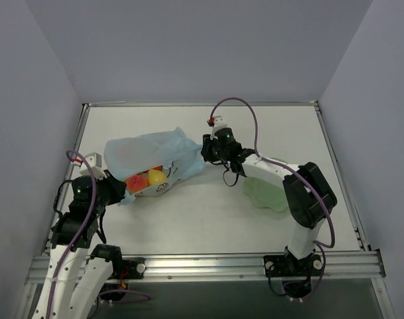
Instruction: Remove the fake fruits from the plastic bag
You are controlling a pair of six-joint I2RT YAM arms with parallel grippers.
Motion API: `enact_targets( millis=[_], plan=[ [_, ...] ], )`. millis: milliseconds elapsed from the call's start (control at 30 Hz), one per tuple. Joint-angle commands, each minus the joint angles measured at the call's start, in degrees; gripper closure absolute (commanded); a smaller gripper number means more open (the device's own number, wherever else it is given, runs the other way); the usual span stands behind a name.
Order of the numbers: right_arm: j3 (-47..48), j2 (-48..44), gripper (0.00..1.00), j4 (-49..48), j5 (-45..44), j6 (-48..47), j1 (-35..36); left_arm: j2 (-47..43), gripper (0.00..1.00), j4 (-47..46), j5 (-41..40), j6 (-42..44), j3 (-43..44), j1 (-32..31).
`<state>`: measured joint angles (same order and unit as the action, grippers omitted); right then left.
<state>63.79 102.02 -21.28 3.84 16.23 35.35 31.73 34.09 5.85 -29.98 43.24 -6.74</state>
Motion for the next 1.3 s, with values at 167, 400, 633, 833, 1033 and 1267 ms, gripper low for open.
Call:
enact_targets(
  millis=[167, 400, 633, 833, 1033, 1267],
  plan=[
    [-1.0, -7.0, 0.08, 5.2, -11.2, -3.2, -0.2, -1.8, 0.98, -3.9, -0.5, -7.6, -4.7, -0.9],
    [-4.9, -27.9, 0.10, 8.4, -20.8, -1.7, 12.4, 1.1, 0.98, -6.0, -1.0, -5.7, 1.5, -0.9],
    [-10.3, -27.6, 0.95, -3.6, -19.5, 2.6, 24.5, 2.1, 0.98, -11.1, -2.5, -8.3, 0.8, -0.7],
    [-3.2, -11.3, 0.98, -10.4, -14.7, -0.5, 26.6, 3.0, 0.98, -8.8, -4.2, -1.9, 5.9, -1.1],
    [4.2, 0.3, 0.77, -13.4, -15.9, -3.1, 26.0, 2.3, 0.98, -4.7, -2.9, 2.2, 5.1, -1.5],
    [7.7, 6.2, 0.44, -13.8, -17.8, -2.8, 25.3, 1.3, 0.98, -4.7, -1.8, 4.3, 5.4, -2.6]
  ],
)
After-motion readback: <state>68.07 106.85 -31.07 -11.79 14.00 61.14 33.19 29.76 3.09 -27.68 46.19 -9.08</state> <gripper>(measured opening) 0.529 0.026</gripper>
